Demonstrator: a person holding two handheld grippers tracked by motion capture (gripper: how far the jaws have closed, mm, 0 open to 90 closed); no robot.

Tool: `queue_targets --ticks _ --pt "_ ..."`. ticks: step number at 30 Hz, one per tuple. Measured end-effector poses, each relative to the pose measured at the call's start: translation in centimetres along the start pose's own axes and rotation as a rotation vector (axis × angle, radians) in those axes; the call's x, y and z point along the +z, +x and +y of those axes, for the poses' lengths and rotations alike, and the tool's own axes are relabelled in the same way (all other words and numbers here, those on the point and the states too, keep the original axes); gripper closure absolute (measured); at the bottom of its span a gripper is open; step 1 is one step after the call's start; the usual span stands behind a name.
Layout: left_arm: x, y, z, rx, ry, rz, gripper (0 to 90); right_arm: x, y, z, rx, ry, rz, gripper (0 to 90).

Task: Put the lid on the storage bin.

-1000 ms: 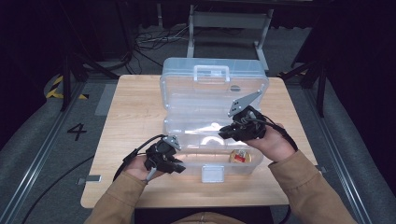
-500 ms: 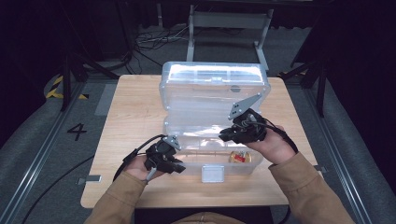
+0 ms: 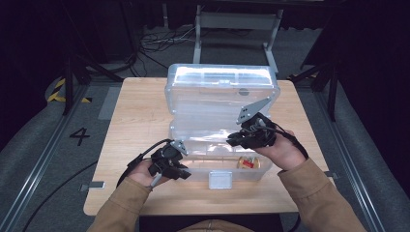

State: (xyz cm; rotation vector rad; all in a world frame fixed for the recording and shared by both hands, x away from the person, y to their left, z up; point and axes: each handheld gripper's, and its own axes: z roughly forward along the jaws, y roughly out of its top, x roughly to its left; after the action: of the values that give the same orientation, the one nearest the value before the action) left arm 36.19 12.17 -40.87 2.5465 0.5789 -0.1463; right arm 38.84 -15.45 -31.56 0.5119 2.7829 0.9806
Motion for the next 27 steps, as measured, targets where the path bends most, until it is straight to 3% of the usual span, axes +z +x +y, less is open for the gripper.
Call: queue_targets --ticks 8,10,15,21,27 --pt "-1.2 -0.5 0.1 0.008 -0.022 0.018 75.0 0.0 0.1 -0.1 -0.001 -0.001 0.003 80.3" --pt "-1.4 -0.6 0.2 0.013 -0.006 0.025 74.9 0.0 0.1 -0.1 -0.001 -0.001 0.004 80.3" --pt "-2.5 -0.7 0.0 0.013 -0.057 0.015 74.3 0.1 0.1 -0.1 -0.001 0.002 0.006 80.2" --pt "-4.4 -0.6 -0.3 0.003 -0.154 -0.017 78.2 0.1 0.2 -0.1 -0.002 0.003 0.004 80.2" --pt "-5.6 -0.5 -0.5 -0.014 -0.225 -0.014 78.9 0.1 0.3 -0.1 -0.002 0.0 0.001 80.2"
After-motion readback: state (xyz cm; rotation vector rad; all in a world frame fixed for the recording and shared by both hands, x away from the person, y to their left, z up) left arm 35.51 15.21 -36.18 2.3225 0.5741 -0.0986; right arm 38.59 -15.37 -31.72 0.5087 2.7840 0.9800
